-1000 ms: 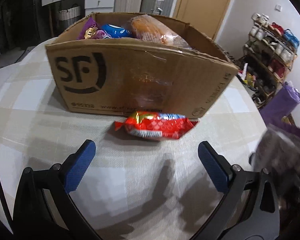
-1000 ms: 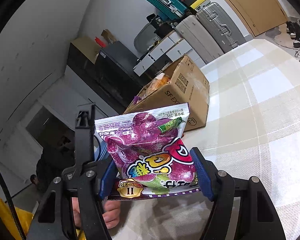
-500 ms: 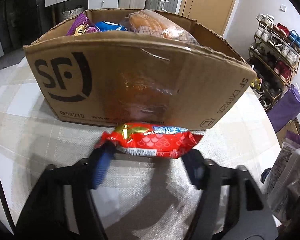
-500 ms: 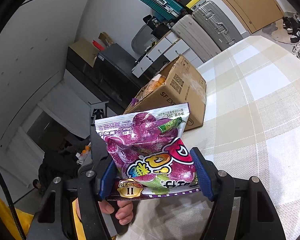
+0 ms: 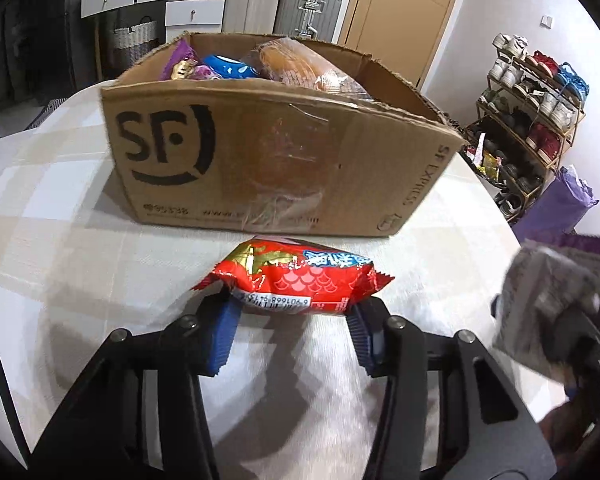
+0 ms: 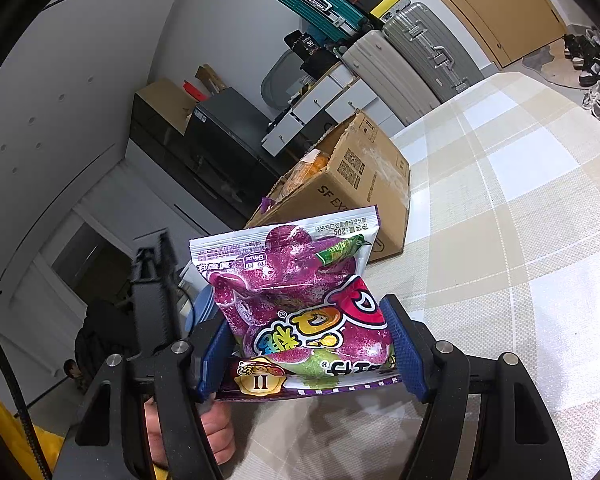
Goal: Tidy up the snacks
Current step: 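Lift and carry the grape bag and red wafer pack over the box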
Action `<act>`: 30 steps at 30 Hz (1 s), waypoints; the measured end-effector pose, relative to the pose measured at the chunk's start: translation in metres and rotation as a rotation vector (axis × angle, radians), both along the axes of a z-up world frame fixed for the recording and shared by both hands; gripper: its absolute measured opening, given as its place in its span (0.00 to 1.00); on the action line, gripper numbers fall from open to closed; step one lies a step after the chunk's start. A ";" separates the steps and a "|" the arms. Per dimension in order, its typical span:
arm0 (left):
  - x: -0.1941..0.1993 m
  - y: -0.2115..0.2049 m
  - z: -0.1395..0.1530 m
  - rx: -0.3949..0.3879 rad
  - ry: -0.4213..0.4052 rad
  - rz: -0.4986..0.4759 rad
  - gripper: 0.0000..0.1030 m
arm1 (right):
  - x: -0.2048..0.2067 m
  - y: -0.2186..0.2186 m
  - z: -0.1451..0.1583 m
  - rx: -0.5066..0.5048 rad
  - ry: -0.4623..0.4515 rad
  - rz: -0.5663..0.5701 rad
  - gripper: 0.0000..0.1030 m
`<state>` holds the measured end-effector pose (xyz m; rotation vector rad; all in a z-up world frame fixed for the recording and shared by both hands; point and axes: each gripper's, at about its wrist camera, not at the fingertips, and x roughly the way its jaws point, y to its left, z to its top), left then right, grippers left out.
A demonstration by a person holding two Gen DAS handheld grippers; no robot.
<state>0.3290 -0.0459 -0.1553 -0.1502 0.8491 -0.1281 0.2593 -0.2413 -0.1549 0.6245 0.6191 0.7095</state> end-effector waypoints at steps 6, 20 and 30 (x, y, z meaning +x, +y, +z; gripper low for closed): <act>-0.030 0.009 0.026 0.040 -0.043 -0.018 0.44 | -0.003 0.002 0.001 0.002 -0.007 0.006 0.69; -0.163 0.083 0.109 0.039 -0.140 0.024 0.44 | -0.061 0.043 0.058 -0.167 -0.115 0.018 0.69; -0.243 0.107 0.135 0.033 -0.182 0.020 0.44 | -0.121 0.075 0.092 -0.323 -0.218 0.018 0.69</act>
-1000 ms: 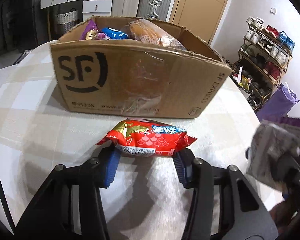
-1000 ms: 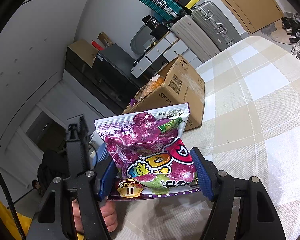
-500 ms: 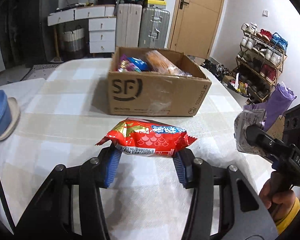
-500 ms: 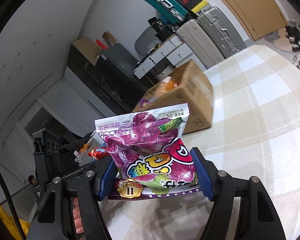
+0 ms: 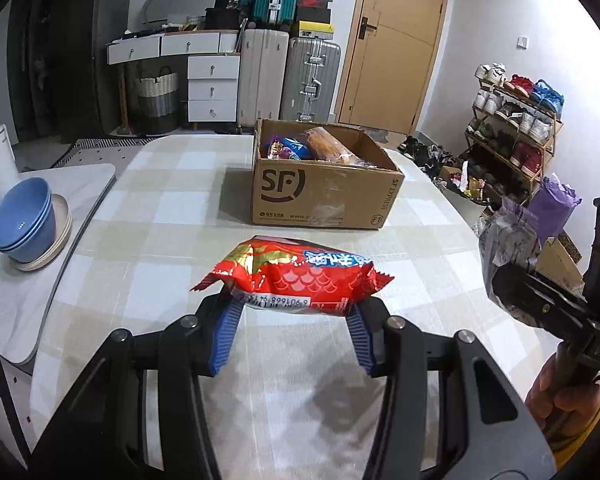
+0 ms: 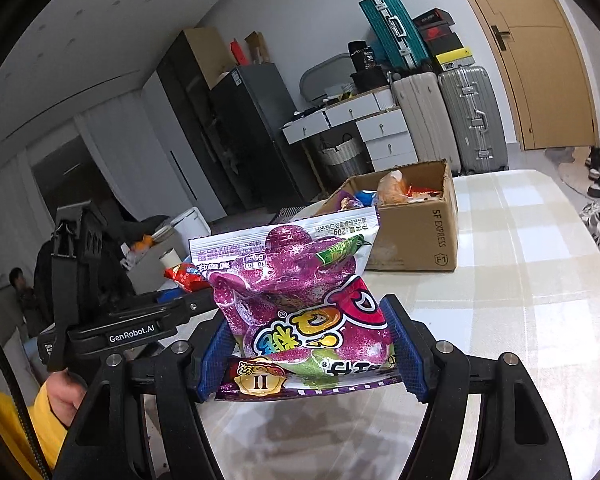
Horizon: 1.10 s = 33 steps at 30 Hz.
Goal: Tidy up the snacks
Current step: 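Lift and carry the grape bag and red wafer pack over the box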
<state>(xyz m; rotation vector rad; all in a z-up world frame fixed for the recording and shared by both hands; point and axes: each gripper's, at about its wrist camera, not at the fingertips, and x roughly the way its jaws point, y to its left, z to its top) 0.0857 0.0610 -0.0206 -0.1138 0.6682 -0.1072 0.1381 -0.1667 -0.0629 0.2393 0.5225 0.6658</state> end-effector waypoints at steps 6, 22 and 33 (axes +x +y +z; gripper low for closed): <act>-0.029 0.007 0.004 0.007 -0.007 -0.020 0.44 | -0.016 0.004 -0.004 -0.030 0.001 -0.014 0.69; -0.033 0.009 -0.012 -0.014 0.026 -0.038 0.44 | -0.016 0.007 -0.013 -0.039 0.045 -0.024 0.69; 0.000 0.002 -0.028 -0.013 0.060 -0.044 0.44 | 0.003 0.001 -0.030 -0.015 0.084 -0.024 0.69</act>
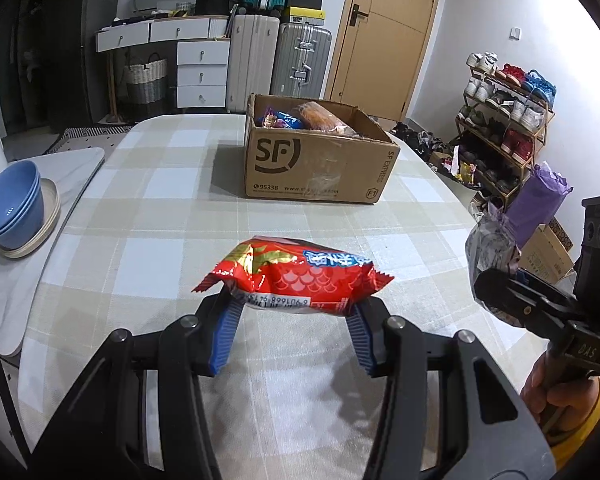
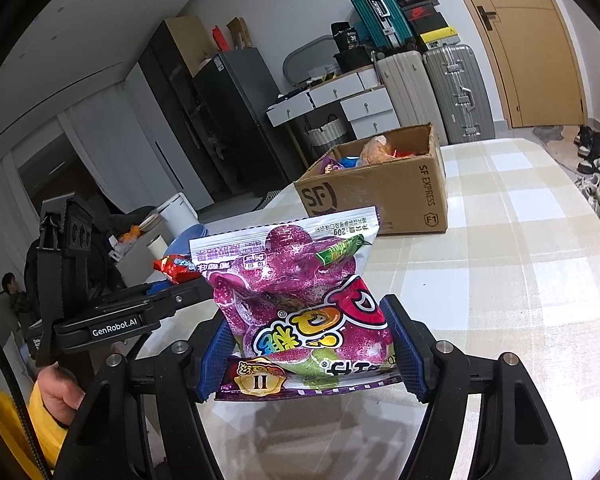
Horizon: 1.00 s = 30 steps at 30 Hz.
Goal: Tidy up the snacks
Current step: 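Lift and carry the grape bag and red wafer pack over the box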
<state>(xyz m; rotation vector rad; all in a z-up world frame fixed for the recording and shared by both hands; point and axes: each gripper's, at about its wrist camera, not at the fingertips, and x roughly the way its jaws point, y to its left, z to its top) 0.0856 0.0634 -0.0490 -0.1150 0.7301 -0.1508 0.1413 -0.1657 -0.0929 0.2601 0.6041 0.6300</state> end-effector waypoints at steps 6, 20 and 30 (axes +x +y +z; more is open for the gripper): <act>0.025 0.000 -0.002 -0.010 0.000 -0.007 0.44 | 0.018 -0.002 -0.003 0.015 0.015 -0.002 0.69; 0.102 0.009 0.034 -0.040 -0.050 0.012 0.44 | 0.078 0.003 0.049 0.025 -0.034 0.018 0.69; 0.206 0.008 0.081 -0.023 -0.127 -0.005 0.44 | 0.168 0.006 0.108 0.009 0.008 -0.011 0.69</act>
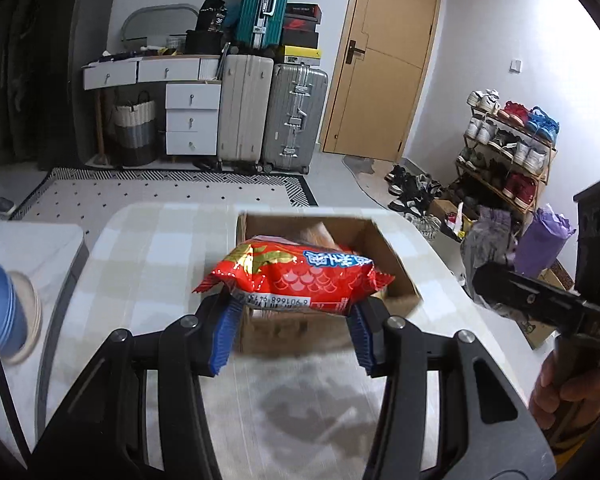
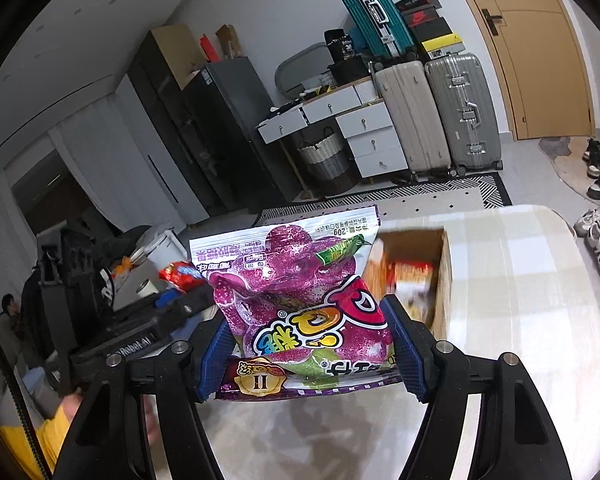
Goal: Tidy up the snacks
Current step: 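Lift and carry the grape bag and red wafer pack over the box, then open both grippers to drop the grape bag and wafer pack into the box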
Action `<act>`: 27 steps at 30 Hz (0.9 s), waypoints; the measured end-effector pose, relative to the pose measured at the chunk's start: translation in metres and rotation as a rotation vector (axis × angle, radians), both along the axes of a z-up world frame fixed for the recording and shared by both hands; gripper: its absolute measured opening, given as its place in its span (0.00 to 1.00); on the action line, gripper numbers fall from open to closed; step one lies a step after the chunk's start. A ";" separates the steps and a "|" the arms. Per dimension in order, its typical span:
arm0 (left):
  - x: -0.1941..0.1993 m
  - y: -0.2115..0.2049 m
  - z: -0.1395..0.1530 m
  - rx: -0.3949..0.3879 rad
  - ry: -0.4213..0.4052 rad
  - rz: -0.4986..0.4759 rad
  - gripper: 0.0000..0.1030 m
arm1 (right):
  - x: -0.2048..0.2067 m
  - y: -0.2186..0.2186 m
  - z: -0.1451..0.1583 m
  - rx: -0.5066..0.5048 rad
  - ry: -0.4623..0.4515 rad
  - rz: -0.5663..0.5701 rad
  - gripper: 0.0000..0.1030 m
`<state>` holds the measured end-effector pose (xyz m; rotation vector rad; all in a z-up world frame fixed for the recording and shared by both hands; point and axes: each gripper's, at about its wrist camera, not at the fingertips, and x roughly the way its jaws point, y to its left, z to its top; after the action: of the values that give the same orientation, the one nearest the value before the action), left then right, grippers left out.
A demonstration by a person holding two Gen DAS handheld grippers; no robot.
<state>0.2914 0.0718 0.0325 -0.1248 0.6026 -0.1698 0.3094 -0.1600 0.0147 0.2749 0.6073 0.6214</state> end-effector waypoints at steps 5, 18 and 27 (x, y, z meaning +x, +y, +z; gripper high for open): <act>0.060 -0.003 0.005 0.008 0.032 -0.008 0.44 | 0.045 0.010 0.020 -0.015 0.027 0.000 0.69; 0.162 -0.040 -0.034 0.112 0.145 -0.066 0.44 | 0.120 0.035 -0.003 -0.054 0.148 0.013 0.69; 0.177 -0.053 -0.057 0.131 0.185 -0.103 0.44 | 0.136 0.040 -0.027 -0.099 0.194 0.008 0.69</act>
<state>0.4683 0.0185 -0.0241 0.0176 0.8032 -0.2200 0.4451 -0.1195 -0.0127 0.2410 0.8236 0.5743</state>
